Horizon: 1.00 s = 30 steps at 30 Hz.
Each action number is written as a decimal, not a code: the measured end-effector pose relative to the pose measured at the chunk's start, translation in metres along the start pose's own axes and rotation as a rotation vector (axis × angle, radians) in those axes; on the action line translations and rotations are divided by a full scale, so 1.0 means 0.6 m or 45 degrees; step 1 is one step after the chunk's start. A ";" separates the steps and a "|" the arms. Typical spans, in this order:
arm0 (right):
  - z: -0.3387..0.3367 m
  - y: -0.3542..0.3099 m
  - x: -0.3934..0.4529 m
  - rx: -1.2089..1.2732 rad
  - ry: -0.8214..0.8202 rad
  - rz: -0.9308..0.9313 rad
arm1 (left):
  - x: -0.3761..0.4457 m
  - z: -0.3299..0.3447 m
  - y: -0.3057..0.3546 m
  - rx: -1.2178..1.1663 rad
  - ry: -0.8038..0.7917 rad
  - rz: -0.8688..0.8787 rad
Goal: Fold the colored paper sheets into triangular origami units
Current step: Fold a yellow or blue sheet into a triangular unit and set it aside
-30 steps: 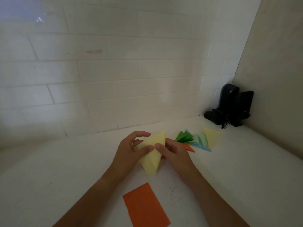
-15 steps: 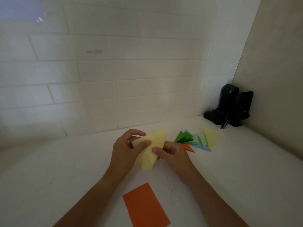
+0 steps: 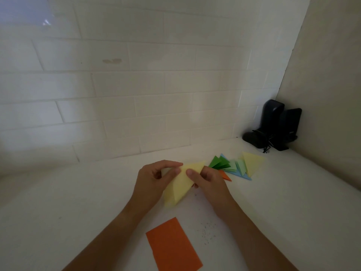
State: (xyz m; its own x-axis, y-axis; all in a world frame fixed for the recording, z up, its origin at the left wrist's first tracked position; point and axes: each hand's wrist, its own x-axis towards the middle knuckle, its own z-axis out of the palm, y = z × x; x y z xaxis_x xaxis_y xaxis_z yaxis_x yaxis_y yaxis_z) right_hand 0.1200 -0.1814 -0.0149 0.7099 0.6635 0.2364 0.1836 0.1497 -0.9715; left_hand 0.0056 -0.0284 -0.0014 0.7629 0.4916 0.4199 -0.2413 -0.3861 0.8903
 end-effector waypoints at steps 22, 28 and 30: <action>-0.001 0.005 0.002 -0.062 0.063 0.039 | 0.002 -0.003 -0.009 0.247 0.014 0.053; 0.002 0.002 0.002 -0.091 0.098 0.077 | 0.000 -0.002 -0.003 0.271 0.032 0.089; 0.003 0.002 0.002 -0.088 0.106 0.076 | -0.001 -0.002 -0.002 0.275 0.024 0.109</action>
State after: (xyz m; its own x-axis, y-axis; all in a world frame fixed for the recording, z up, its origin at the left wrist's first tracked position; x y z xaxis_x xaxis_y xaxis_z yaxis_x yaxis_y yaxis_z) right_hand 0.1199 -0.1791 -0.0160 0.7743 0.6062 0.1817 0.1840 0.0590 -0.9812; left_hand 0.0050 -0.0275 -0.0027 0.7336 0.4634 0.4971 -0.1690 -0.5840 0.7939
